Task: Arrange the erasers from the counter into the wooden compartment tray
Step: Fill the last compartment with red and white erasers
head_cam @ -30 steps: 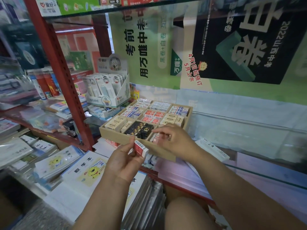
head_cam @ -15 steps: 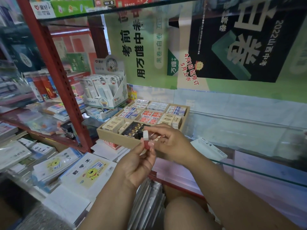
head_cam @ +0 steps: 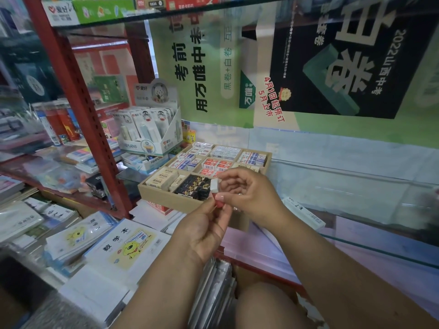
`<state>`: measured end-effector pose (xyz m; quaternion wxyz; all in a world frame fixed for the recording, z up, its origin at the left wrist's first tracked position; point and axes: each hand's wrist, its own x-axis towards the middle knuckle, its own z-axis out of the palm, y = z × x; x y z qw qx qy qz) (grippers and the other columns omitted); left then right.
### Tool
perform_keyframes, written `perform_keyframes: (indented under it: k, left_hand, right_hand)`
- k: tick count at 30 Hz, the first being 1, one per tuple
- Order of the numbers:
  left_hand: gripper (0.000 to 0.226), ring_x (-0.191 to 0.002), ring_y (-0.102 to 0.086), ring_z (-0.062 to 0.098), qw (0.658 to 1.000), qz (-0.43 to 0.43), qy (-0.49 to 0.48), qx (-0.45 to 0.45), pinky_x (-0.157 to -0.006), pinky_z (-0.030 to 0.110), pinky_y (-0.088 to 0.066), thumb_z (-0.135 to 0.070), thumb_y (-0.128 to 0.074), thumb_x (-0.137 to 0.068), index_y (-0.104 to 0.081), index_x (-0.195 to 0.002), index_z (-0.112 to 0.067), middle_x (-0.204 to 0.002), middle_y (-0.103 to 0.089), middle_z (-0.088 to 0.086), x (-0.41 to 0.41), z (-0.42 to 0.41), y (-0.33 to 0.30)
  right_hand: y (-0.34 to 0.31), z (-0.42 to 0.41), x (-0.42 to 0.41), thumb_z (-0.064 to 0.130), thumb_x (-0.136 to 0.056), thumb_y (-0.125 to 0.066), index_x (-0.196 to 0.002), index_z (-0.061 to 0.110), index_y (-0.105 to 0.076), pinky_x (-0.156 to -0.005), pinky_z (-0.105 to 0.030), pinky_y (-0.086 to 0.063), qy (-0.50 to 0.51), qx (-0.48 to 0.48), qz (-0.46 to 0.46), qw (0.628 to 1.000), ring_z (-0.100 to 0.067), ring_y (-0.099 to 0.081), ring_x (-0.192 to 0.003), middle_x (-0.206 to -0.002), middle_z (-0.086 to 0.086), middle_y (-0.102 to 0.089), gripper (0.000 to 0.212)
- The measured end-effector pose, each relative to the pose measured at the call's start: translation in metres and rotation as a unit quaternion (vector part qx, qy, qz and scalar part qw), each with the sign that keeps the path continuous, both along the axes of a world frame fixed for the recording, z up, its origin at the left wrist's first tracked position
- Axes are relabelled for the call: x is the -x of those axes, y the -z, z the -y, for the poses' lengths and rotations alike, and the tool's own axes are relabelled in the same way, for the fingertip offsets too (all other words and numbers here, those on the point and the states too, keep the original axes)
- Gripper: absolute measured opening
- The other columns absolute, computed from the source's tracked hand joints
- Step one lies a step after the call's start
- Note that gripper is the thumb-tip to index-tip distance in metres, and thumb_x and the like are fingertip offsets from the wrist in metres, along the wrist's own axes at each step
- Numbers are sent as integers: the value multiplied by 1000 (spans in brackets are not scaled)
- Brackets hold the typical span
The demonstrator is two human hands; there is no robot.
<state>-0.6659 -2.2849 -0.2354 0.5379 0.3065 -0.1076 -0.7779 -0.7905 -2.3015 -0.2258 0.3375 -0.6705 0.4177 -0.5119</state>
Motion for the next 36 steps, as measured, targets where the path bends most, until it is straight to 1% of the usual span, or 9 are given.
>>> perform_keyframes:
  k: [3, 6, 9, 14, 16, 21, 27, 33, 36]
  left_hand:
    - [25, -67, -62, 14, 997, 82, 3, -14, -59, 25, -59, -23, -56, -96, -68, -91, -2, -73, -63, 9, -9, 4, 3]
    - [23, -62, -53, 11, 995, 92, -17, -39, -53, 21, -55, -25, -54, -97, -68, -92, -7, -66, -58, 3, -25, 8, 8]
    - [19, -62, -47, 8, 996, 64, -26, -55, -47, 17, -50, -20, -54, -95, -69, -89, -9, -60, -56, 0, -33, 10, 11]
    - [20, -59, -43, 6, 996, 56, -16, -63, -46, 15, -47, -20, -54, -95, -69, -86, -10, -59, -54, -3, -30, 9, 15]
    - [20, -59, -44, 6, 996, 53, -13, -64, -47, 15, -46, -21, -55, -95, -69, -84, -11, -59, -54, -3, -31, 8, 16]
    - [21, -61, -42, 6, 997, 36, -9, -69, -47, 15, -44, -22, -54, -94, -67, -81, -12, -58, -53, -2, -32, 9, 19]
    - [20, -61, -41, 6, 997, 39, -6, -68, -48, 15, -43, -22, -54, -94, -65, -81, -13, -57, -53, -3, -30, 7, 19]
    - [20, -60, -41, 7, 997, 37, -4, -66, -47, 15, -44, -22, -53, -94, -66, -83, -13, -59, -53, -3, -29, 7, 18]
    - [20, -60, -41, 7, 997, 37, -1, -69, -47, 14, -44, -22, -53, -94, -66, -83, -12, -59, -52, -2, -27, 6, 17]
  right_hand:
    - [-6, 9, 12, 5, -71, -80, -92, 14, -71, -65, -11, -51, 58, -26, 12, 998, 4, -61, -65, -78, 5, -67, 25]
    - [-8, 20, 31, 14, -74, -80, -92, 13, -74, -52, -15, -53, 116, -104, -83, 984, -1, -64, -61, -80, 3, -71, 19]
    - [-2, 31, 33, 18, -74, -80, -88, 14, -77, -64, -28, -56, 106, -143, -199, 964, -10, -65, -71, -84, 1, -74, 15]
    - [4, 42, 23, 23, -73, -80, -87, 16, -78, -64, -18, -43, 90, -135, -326, 931, -2, -56, -70, -87, 2, -73, 15]
    - [6, 43, 22, 24, -72, -81, -87, 15, -78, -64, -19, -43, 90, -138, -337, 927, -4, -56, -74, -86, 6, -71, 18]
    - [8, 44, 24, 19, -70, -83, -87, 12, -76, -59, -9, -39, 83, -140, -330, 930, 2, -53, -67, -73, 13, -61, 20]
    - [4, 47, 25, 14, -70, -83, -88, 9, -73, -65, -19, -47, 61, -176, -340, 922, -5, -57, -71, -72, 15, -60, 21]
    - [1, 49, 22, 17, -73, -80, -101, 18, -69, -63, -21, -40, 25, -157, -377, 913, -11, -51, -76, -75, 11, -51, 29]
    - [0, 50, 22, 17, -75, -79, -102, 18, -72, -60, -21, -38, 20, -154, -390, 908, -6, -47, -67, -73, 10, -50, 28]
